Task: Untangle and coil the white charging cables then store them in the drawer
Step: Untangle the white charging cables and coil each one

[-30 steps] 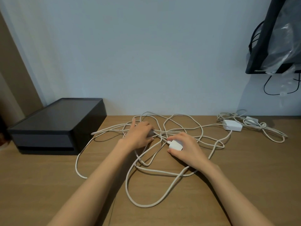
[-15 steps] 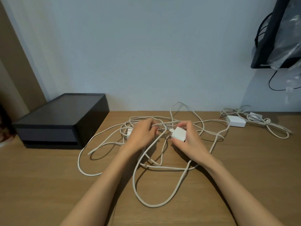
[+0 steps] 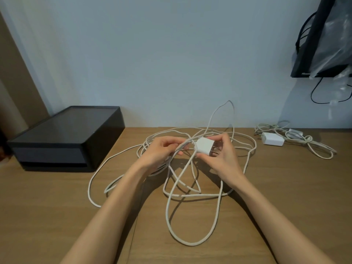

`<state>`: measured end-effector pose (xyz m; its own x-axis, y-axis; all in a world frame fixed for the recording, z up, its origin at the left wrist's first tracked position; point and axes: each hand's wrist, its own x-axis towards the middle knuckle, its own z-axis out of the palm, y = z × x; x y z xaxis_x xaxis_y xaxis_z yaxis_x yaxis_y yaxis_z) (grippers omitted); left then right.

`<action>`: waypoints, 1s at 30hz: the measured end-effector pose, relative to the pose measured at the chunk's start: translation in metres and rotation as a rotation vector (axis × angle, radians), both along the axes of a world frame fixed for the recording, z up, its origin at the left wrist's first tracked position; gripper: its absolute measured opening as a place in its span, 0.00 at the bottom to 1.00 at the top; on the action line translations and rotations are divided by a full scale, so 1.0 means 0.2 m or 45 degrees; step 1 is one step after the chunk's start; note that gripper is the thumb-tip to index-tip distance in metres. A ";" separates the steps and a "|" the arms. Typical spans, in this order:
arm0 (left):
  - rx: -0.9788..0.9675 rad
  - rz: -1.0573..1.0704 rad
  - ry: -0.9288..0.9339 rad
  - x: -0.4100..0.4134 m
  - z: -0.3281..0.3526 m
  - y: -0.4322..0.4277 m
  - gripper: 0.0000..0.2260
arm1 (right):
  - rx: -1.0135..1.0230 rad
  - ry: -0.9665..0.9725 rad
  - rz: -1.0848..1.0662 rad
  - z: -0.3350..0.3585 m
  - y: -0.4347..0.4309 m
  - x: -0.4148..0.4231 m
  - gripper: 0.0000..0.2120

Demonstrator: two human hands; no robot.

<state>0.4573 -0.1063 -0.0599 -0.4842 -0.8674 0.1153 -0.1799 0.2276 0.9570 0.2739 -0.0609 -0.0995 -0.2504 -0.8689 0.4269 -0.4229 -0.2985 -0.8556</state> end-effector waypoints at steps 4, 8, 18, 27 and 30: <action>0.119 -0.051 0.040 0.01 0.01 0.02 0.11 | 0.002 -0.187 0.077 0.01 0.00 0.00 0.24; 0.134 0.032 0.054 0.00 -0.01 0.02 0.10 | 0.039 -0.198 0.101 0.02 0.00 -0.01 0.25; 0.121 0.190 -0.096 -0.05 -0.04 0.02 0.07 | 0.035 -0.104 0.130 -0.01 -0.01 0.01 0.23; 0.157 0.218 -0.069 -0.06 -0.04 0.02 0.12 | 0.063 -0.026 0.127 -0.01 0.00 0.03 0.21; -0.064 0.364 -0.098 -0.05 -0.05 0.00 0.11 | 0.159 -0.001 0.208 0.00 0.00 0.02 0.21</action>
<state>0.4471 -0.1054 -0.0707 -0.2298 -0.9640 0.1340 -0.3154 0.2040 0.9268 0.2775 -0.0600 -0.1000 -0.1019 -0.9442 0.3132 -0.3772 -0.2547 -0.8904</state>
